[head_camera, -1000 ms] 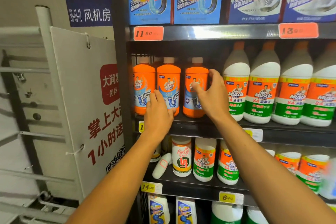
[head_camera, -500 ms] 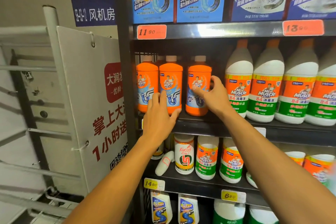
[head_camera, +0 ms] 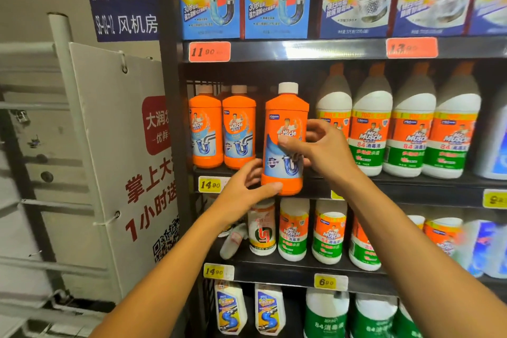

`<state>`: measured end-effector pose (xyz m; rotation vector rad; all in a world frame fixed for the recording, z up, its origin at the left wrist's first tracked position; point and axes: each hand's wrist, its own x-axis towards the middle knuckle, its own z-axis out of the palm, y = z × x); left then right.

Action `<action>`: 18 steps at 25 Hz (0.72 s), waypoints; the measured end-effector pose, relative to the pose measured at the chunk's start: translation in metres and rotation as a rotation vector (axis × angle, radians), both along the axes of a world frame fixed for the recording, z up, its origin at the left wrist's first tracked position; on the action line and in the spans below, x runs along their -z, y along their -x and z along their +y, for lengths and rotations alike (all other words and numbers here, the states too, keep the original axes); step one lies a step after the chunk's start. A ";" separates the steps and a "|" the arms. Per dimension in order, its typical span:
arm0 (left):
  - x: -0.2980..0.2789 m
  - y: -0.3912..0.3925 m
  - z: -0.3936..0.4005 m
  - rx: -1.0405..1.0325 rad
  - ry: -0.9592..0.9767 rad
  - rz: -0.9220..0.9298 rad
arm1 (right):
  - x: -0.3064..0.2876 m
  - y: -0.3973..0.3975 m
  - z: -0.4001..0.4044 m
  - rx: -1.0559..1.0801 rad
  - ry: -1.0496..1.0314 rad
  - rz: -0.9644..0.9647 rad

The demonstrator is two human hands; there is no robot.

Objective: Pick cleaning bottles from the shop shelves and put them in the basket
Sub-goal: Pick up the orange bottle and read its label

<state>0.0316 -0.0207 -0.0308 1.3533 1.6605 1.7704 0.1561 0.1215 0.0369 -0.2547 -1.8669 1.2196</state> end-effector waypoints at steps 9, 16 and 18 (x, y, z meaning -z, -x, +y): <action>0.064 -0.042 -0.026 0.069 -0.010 -0.167 | 0.051 -0.055 -0.029 -0.280 0.051 -0.199; 0.118 -0.081 -0.046 0.137 0.139 -0.196 | 0.110 -0.087 -0.043 -0.281 0.191 -0.141; 0.121 -0.090 -0.051 0.183 0.164 -0.211 | 0.120 -0.095 -0.048 -0.236 0.200 -0.089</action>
